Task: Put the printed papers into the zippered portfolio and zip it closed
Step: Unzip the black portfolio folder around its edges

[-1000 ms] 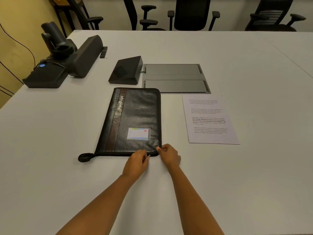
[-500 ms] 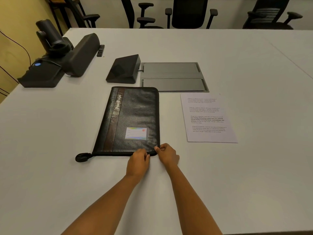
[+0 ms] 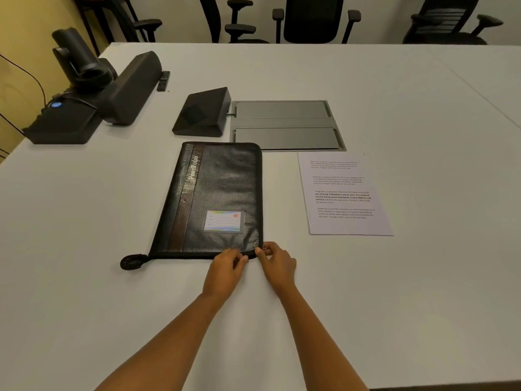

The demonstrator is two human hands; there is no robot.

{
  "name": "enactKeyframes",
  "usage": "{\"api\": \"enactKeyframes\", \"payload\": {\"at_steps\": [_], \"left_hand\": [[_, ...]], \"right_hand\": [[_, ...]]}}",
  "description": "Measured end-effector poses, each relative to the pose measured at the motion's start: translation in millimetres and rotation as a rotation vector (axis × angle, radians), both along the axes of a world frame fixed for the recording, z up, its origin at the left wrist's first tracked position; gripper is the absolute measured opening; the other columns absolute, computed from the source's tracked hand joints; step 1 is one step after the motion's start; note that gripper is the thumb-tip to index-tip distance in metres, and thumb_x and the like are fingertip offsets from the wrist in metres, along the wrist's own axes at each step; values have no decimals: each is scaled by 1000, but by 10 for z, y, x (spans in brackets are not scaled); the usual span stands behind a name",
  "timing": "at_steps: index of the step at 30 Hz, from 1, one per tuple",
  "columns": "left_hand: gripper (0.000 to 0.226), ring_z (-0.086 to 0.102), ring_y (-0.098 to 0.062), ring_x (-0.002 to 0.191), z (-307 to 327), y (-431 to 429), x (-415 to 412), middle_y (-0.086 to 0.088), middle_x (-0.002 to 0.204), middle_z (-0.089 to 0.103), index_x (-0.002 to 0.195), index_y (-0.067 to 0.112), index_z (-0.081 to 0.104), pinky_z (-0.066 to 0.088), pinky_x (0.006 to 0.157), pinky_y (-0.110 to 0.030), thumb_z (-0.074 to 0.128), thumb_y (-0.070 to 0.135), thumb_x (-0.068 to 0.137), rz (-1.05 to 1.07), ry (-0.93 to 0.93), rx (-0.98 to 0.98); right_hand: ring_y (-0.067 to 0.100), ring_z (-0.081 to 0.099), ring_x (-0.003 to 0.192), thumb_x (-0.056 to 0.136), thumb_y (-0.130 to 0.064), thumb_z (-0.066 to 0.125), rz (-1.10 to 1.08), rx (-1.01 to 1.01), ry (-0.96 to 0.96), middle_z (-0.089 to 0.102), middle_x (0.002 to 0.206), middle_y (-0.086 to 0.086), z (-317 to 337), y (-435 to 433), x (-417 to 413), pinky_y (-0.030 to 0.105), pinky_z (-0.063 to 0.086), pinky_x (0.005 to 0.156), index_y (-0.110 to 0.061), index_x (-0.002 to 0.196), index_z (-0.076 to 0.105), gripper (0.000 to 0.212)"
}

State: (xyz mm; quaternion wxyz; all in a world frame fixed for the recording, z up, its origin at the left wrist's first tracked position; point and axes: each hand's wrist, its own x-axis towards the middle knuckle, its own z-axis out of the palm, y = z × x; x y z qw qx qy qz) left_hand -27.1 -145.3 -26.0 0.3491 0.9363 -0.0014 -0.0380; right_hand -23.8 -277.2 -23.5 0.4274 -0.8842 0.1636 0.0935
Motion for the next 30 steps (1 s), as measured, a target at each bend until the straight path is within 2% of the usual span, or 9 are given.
{"api": "enactKeyframes", "payload": {"at_steps": [3,8,11,13,15,19,23,27,30], "left_hand": [[23,60,-21,84,42,26,-16,-9,90,68,95,5,69,49,77,-31,52,21,94,-136,-98,86],[19,58,-21,86,208,-34,109,-6,87,65,85,7,66,47,78,-29,58,24,90,-225,-258,151],[33,49,-21,115,257,-105,251,-5,121,56,116,14,58,43,98,-34,55,35,90,-277,-128,227],[56,31,-26,137,259,-155,329,-8,146,37,139,17,38,30,112,-42,50,43,91,-286,19,337],[70,17,-31,144,266,-194,395,-10,155,22,147,17,22,23,116,-48,47,49,90,-272,128,431],[78,22,-34,141,291,-245,506,-13,154,21,146,9,21,34,109,-51,51,51,88,-286,205,545],[77,24,-40,138,343,-256,558,-19,154,18,148,9,17,35,108,-50,48,49,89,-381,259,621],[55,48,-37,118,433,-275,629,-24,127,52,139,1,31,43,94,-43,39,32,94,-552,140,744],[48,53,-35,110,450,-284,670,-23,116,59,136,-2,35,46,87,-41,35,23,95,-574,125,764]], "right_hand": [[15,59,97,86,-42,59,40,2,-73,70,103,-9,-14,29,-125,33,34,91,-23,118,55,37],[17,51,99,85,-32,58,-31,-121,-80,65,101,-6,-6,252,-247,30,35,85,-21,106,56,24],[21,52,96,93,-21,44,-25,-259,-54,64,102,3,-16,333,-250,29,36,84,-14,99,57,16],[20,54,93,95,-18,44,-71,-223,-80,65,102,5,-16,328,-244,29,41,86,-11,100,59,17],[19,56,91,95,-19,48,-121,-172,-119,64,102,5,-10,312,-239,29,46,86,-11,101,61,16],[21,58,85,93,-16,51,-212,-126,-175,62,99,7,-15,334,-224,34,50,83,-10,96,59,11],[22,58,81,93,-12,50,-242,-133,-196,61,98,9,-38,352,-216,37,51,77,-8,93,57,9],[24,59,80,91,-11,52,-294,-136,-196,61,98,8,-21,310,-173,35,49,73,-8,92,59,7],[24,58,77,91,-13,53,-254,-161,-235,63,94,4,-75,350,-256,34,45,74,-11,90,61,8]]}}
